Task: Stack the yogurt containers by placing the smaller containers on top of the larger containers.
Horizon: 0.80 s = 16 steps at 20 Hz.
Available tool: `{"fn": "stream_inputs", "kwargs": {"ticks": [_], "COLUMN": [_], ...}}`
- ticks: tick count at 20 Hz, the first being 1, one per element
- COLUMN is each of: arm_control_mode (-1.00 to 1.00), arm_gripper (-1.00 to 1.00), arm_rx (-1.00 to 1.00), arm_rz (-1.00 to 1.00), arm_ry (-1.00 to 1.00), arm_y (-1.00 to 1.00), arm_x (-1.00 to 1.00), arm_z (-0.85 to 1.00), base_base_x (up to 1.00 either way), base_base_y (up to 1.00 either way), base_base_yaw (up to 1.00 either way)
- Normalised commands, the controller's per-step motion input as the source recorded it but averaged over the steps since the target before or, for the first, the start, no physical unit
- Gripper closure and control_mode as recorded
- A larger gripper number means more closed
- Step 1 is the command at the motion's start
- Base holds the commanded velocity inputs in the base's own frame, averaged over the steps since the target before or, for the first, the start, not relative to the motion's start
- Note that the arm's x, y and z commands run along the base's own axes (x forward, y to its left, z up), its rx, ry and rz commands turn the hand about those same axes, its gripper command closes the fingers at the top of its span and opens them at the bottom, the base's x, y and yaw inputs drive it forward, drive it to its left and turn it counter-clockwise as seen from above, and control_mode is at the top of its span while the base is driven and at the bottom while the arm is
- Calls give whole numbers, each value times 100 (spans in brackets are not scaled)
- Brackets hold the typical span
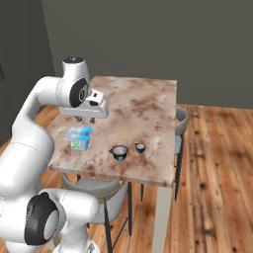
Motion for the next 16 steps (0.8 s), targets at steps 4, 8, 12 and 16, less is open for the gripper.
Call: {"fn": "stream_inputs", "kwargs": {"ticks": [4, 8, 12, 16], "arm_control_mode": [-100, -100, -100, -100], "arm_gripper": [-100, -100, -100, -100], "arm_rx": [0, 0, 2, 10], "arm_rz": [0, -1, -6, -9], "arm_ry": [0, -1, -4, -4], "arm_y": [-1, -7, -16, -25], "arm_x": [-9, -23, -32, -38], "arm_z": [-1, -8, -13, -11], "base_base_x": [0, 0, 0, 0], "base_base_y": [0, 0, 0, 0], "base_base_yaw": [0, 0, 0, 0]}}
